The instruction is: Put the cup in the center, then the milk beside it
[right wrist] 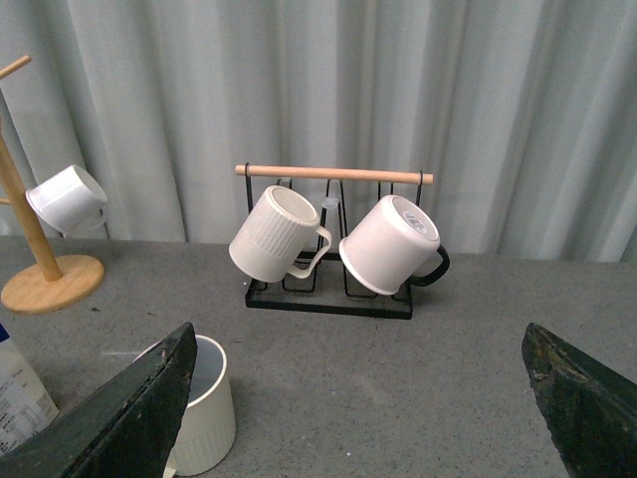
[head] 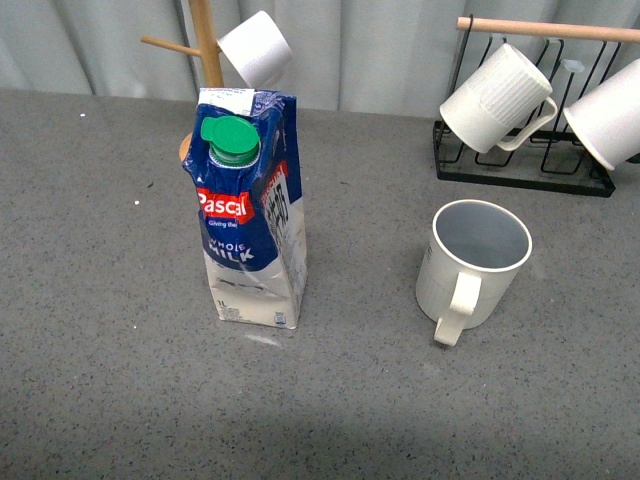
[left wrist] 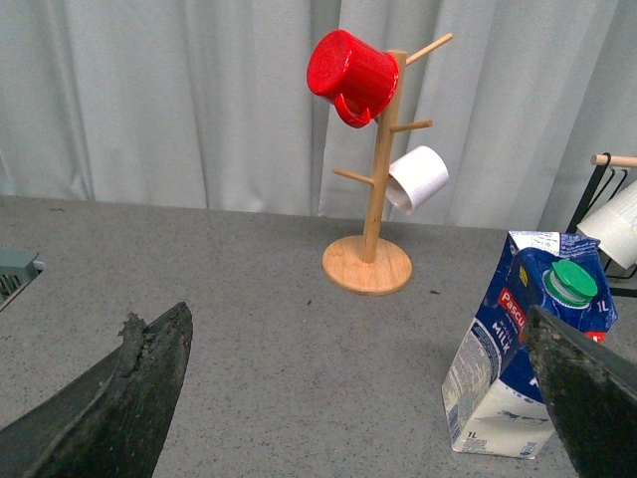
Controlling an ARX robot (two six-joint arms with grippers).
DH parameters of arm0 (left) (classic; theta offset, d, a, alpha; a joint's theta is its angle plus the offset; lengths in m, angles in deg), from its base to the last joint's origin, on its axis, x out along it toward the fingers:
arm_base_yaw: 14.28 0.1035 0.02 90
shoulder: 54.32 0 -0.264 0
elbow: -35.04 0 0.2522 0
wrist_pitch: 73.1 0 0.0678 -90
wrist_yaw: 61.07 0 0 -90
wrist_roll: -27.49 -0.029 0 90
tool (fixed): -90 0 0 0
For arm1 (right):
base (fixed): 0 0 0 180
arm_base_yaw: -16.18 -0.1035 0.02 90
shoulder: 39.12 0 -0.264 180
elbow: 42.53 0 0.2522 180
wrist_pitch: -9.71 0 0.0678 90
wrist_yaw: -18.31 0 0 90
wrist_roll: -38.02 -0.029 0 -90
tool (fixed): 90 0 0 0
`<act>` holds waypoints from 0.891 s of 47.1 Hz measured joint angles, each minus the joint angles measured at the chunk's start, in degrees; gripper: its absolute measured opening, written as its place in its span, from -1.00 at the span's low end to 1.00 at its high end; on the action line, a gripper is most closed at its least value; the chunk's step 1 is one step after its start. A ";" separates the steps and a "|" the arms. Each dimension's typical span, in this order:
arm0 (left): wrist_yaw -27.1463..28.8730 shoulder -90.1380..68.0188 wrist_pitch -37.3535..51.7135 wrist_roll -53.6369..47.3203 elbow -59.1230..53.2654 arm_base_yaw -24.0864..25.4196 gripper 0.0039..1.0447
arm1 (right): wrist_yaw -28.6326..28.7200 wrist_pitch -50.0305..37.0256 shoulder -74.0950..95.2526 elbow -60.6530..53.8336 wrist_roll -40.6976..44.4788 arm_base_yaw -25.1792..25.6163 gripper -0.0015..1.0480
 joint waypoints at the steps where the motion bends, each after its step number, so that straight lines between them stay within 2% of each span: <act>1: 0.00 0.00 0.00 0.00 0.00 0.00 0.88 | 0.00 0.00 0.00 0.00 0.00 0.00 0.83; 14: 0.00 0.00 0.00 0.00 0.00 0.00 0.88 | 0.02 0.00 0.00 0.00 0.00 0.00 0.83; 15: 1.42 -0.37 -0.50 0.52 0.13 -0.42 0.88 | 0.02 0.00 0.00 0.00 0.00 0.00 0.83; 17: 10.67 -3.87 -6.67 3.63 2.19 -3.63 0.88 | 0.02 0.00 0.00 0.00 0.00 0.00 0.83; 19: 16.83 -7.37 -8.09 6.14 2.73 -5.29 0.88 | -0.02 0.00 -0.02 0.00 -0.02 0.00 0.83; 23: 16.52 -11.34 -5.44 7.52 2.86 -5.29 0.88 | 0.02 0.00 -0.04 0.00 0.00 0.02 0.83; 27: 13.51 -15.85 -1.40 8.55 3.89 -3.78 0.88 | 0.00 0.00 -0.04 0.00 0.00 0.02 0.83; 31: 11.08 -23.43 5.73 8.57 5.09 -2.47 0.88 | 0.04 0.00 -0.04 0.00 0.00 0.02 0.83; 38: 9.01 -41.86 20.55 7.23 7.41 -3.28 0.88 | 0.02 0.00 -0.04 0.00 0.00 0.02 0.83; 42: 8.50 -48.13 24.52 6.78 8.79 -4.17 0.88 | 0.02 0.00 -0.04 0.00 0.00 0.02 0.83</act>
